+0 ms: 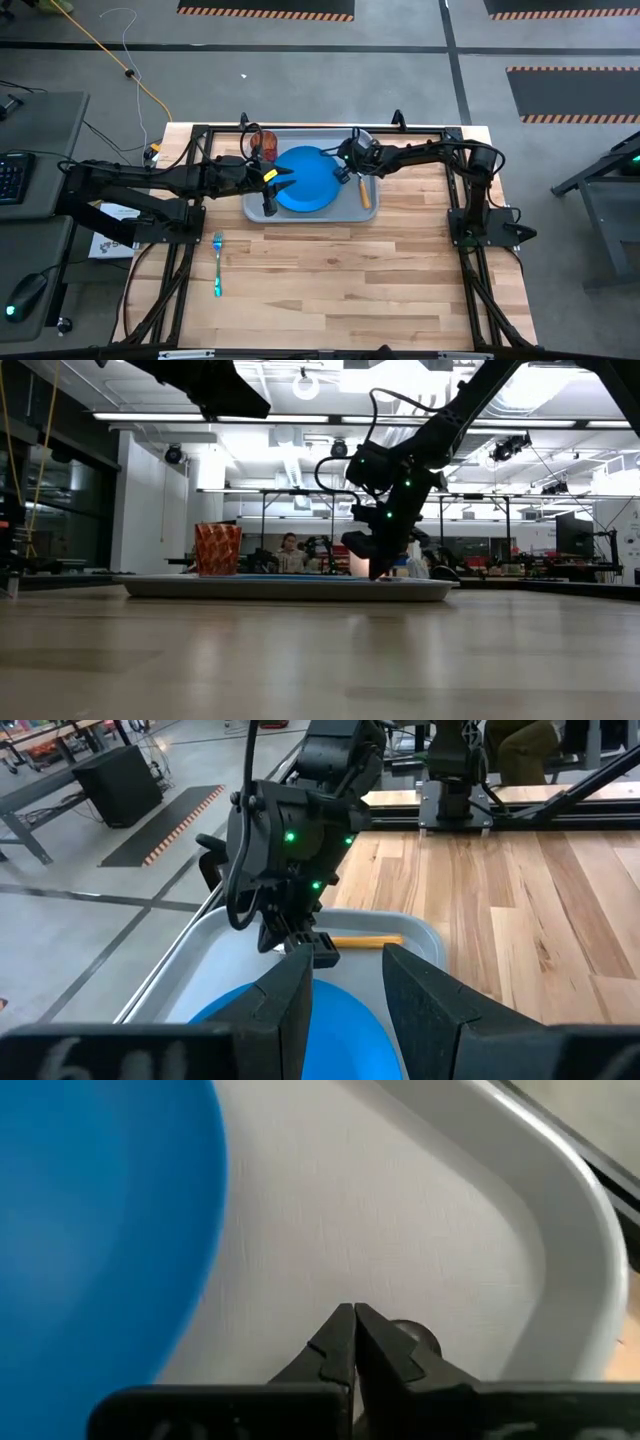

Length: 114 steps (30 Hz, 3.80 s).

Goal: Pick and place plate/cup/fork/spoon on tray
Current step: Put the yellow spoon on the gray serving tray to the right of the blue plate, then put the blue fork on the gray serving tray to the right of the blue plate

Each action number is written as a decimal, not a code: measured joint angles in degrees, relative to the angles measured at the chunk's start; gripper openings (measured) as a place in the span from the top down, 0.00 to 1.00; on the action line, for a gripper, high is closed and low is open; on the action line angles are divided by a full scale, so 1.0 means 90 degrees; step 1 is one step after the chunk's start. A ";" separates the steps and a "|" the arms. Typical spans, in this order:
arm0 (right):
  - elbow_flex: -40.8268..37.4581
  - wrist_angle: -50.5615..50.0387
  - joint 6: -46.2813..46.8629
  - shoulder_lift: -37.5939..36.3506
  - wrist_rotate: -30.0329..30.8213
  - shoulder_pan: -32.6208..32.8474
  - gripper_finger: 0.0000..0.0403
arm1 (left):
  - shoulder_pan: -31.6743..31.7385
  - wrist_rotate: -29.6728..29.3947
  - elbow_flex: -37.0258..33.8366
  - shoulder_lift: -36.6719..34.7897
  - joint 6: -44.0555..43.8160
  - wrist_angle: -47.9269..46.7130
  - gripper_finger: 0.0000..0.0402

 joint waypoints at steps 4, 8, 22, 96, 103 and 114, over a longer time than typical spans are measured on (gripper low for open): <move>0.0000 -0.0165 -0.0094 0.0000 0.0191 0.0002 1.00 | 0.0000 0.0000 0.0000 0.0001 0.0000 -0.0002 0.71; 0.0000 -0.0293 -0.0119 0.0000 0.0391 0.0002 1.00 | 0.0000 0.0000 0.0000 -0.0002 -0.0002 -0.0002 0.71; -0.0001 -0.0155 -0.0833 -0.0849 0.0092 0.0054 1.00 | 0.0000 -0.0006 0.0002 0.0001 -0.0002 -0.0091 0.71; -0.3492 0.5104 -0.0945 -0.3004 -0.1798 0.0748 1.00 | -0.6424 0.0401 -0.0041 0.2615 -1.3836 -0.6241 0.71; -0.3492 0.5075 -0.0932 -0.3004 -0.1804 0.0748 1.00 | -0.6364 0.0495 -0.0736 0.2241 -1.4128 -0.5997 0.71; -0.3492 0.5046 -0.0780 -0.3002 -0.1822 0.0748 1.00 | -0.6373 0.0368 -0.1227 0.2225 -1.4171 -0.4898 0.71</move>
